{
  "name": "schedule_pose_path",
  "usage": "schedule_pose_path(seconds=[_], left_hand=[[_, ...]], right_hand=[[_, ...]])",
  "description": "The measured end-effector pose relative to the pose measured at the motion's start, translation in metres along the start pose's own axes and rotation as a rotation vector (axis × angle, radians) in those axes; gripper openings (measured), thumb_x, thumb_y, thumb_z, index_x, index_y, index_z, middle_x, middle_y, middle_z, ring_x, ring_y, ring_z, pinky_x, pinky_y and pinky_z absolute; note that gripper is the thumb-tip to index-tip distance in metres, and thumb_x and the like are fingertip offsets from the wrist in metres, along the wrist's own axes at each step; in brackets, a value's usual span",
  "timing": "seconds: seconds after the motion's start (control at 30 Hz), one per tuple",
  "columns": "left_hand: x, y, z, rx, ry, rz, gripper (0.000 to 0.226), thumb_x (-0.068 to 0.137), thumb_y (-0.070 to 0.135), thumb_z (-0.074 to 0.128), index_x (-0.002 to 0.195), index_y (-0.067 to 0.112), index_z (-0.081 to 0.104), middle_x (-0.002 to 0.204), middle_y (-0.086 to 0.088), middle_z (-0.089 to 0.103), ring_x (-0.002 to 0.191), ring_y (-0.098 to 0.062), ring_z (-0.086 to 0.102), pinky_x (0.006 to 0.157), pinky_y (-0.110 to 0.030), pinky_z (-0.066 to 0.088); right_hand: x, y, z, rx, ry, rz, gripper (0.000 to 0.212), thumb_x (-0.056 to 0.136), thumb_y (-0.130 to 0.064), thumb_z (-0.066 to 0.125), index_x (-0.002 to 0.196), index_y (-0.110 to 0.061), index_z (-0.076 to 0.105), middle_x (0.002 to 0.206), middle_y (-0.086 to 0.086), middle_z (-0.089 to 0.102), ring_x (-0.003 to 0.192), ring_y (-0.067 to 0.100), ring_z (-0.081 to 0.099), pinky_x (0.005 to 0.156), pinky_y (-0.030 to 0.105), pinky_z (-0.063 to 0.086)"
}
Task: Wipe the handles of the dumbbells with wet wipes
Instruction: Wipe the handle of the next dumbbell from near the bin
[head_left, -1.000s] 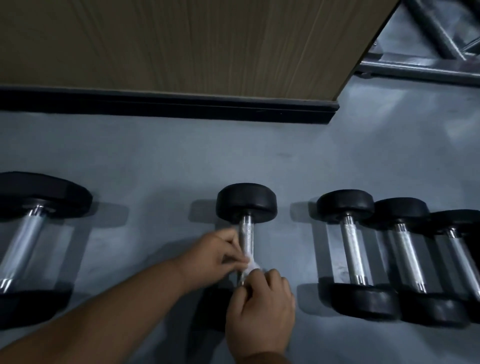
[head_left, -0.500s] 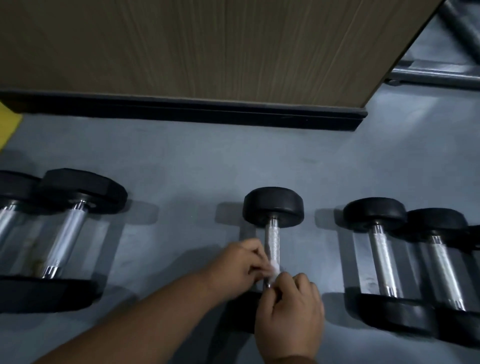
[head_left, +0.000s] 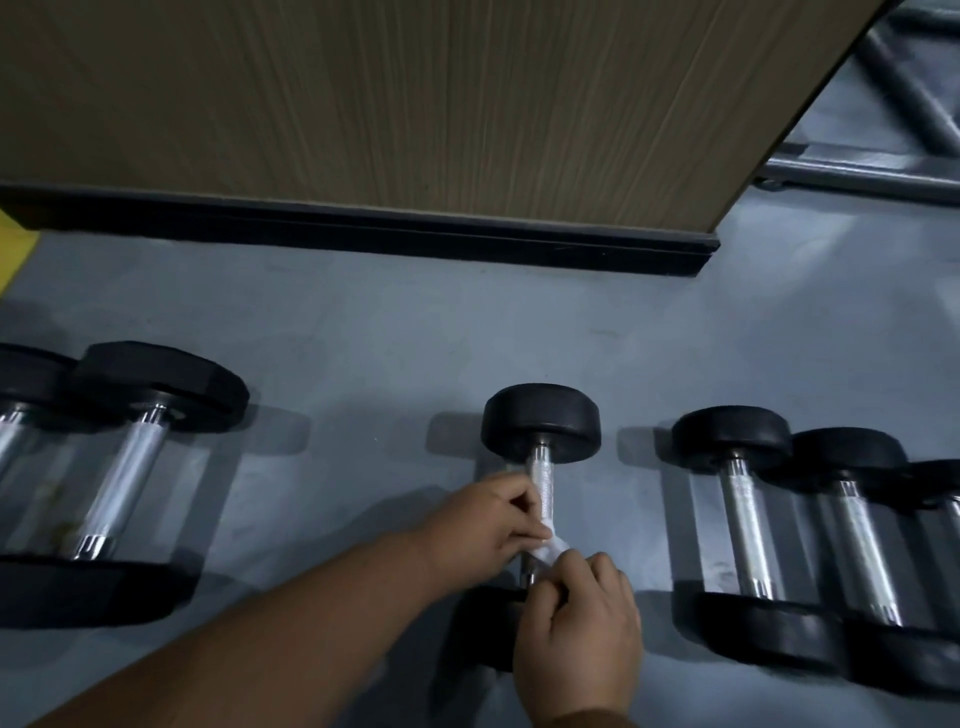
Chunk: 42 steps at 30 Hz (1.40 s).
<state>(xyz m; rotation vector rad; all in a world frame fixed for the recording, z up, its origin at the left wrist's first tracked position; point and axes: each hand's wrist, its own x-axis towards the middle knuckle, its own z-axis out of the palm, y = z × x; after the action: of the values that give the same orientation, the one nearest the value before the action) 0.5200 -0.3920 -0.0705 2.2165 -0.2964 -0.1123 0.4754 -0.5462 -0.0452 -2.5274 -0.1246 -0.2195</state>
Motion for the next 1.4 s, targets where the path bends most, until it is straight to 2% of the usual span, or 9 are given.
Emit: schedule_pose_path(seconds=[0.07,0.23,0.43,0.67,0.83,1.0,1.1,1.23,1.4], left_hand=[[0.000,0.000,0.000,0.078,-0.042,0.015,0.041,0.091,0.047,0.056,0.100,0.011,0.072,0.104,0.001,0.061,0.094,-0.011,0.059,0.088,-0.036,0.052],[-0.003,0.013,0.001,0.287,-0.075,0.045,0.034,0.081,0.047,0.064,0.092,0.015,0.061,0.089,-0.012,0.063,0.079,-0.023,0.059,0.087,-0.050,0.053],[0.003,0.028,0.024,0.104,0.108,-0.118,0.023,0.084,0.013,0.077,0.106,0.013,0.079,0.106,-0.001,0.071,0.095,-0.017,0.067,0.088,-0.016,0.045],[0.041,0.042,0.026,0.156,0.066,-0.123,0.023,0.087,0.023,0.077,0.109,0.014,0.079,0.111,-0.004,0.060,0.103,-0.022,0.062,0.092,-0.035,0.049],[0.036,0.034,0.026,0.288,0.046,0.031,0.028,0.091,0.028,0.060,0.107,0.011,0.077,0.112,-0.002,0.066,0.103,-0.019,0.062,0.094,-0.041,0.051],[0.022,0.041,0.035,0.444,0.016,0.165,0.024,0.100,0.054,0.053,0.123,0.051,0.057,0.124,0.031,0.049,0.115,0.009,0.054,0.103,-0.026,0.042],[0.024,0.044,0.043,0.345,0.052,0.150,0.031,0.103,0.041,0.055,0.134,0.043,0.055,0.137,0.031,0.043,0.117,0.021,0.043,0.095,-0.005,0.033],[0.040,0.035,0.047,0.414,0.075,0.347,0.032,0.093,0.002,0.064,0.124,0.007,0.070,0.124,-0.010,0.063,0.115,-0.023,0.056,0.096,-0.033,0.051],[0.043,0.039,0.060,0.331,0.184,0.297,0.031,0.086,-0.004,0.064,0.112,0.007,0.076,0.113,-0.005,0.071,0.098,-0.024,0.060,0.084,-0.038,0.053]], right_hand=[[0.002,0.004,-0.001,0.034,-0.028,0.003,0.016,0.078,-0.026,0.040,0.072,-0.021,0.054,0.070,-0.003,0.044,0.068,0.026,0.047,0.057,0.041,0.044],[0.006,0.011,-0.014,0.084,-0.075,0.017,0.013,0.082,-0.028,0.037,0.069,-0.030,0.034,0.072,-0.002,0.045,0.072,0.027,0.048,0.064,0.042,0.045],[0.015,0.037,-0.025,0.200,-0.148,0.036,0.016,0.082,-0.025,0.031,0.066,-0.031,0.031,0.068,-0.011,0.040,0.071,0.022,0.045,0.067,0.033,0.034],[0.010,0.028,-0.049,0.121,-0.213,-0.355,0.008,0.077,-0.018,0.050,0.071,-0.017,0.055,0.076,0.002,0.057,0.075,0.023,0.049,0.067,0.033,0.043],[0.005,0.033,-0.041,-0.100,-0.237,-0.286,0.013,0.077,-0.032,0.053,0.081,-0.020,0.057,0.080,0.001,0.061,0.077,0.026,0.051,0.067,0.040,0.047],[0.005,0.053,-0.045,-0.047,-0.143,-0.333,0.030,0.096,-0.043,0.053,0.081,-0.021,0.067,0.090,0.001,0.064,0.080,0.028,0.054,0.070,0.041,0.046],[0.010,0.064,-0.048,0.019,-0.103,-0.319,0.026,0.093,-0.041,0.057,0.094,-0.021,0.073,0.104,0.003,0.066,0.089,0.029,0.058,0.074,0.040,0.048],[0.012,0.074,-0.049,0.061,-0.113,-0.338,0.021,0.093,-0.034,0.058,0.081,-0.021,0.068,0.082,0.002,0.058,0.073,0.027,0.052,0.063,0.042,0.045],[0.016,0.081,-0.053,0.090,-0.132,-0.366,0.017,0.093,-0.031,0.059,0.083,-0.020,0.068,0.082,0.002,0.056,0.073,0.026,0.051,0.063,0.041,0.043]])
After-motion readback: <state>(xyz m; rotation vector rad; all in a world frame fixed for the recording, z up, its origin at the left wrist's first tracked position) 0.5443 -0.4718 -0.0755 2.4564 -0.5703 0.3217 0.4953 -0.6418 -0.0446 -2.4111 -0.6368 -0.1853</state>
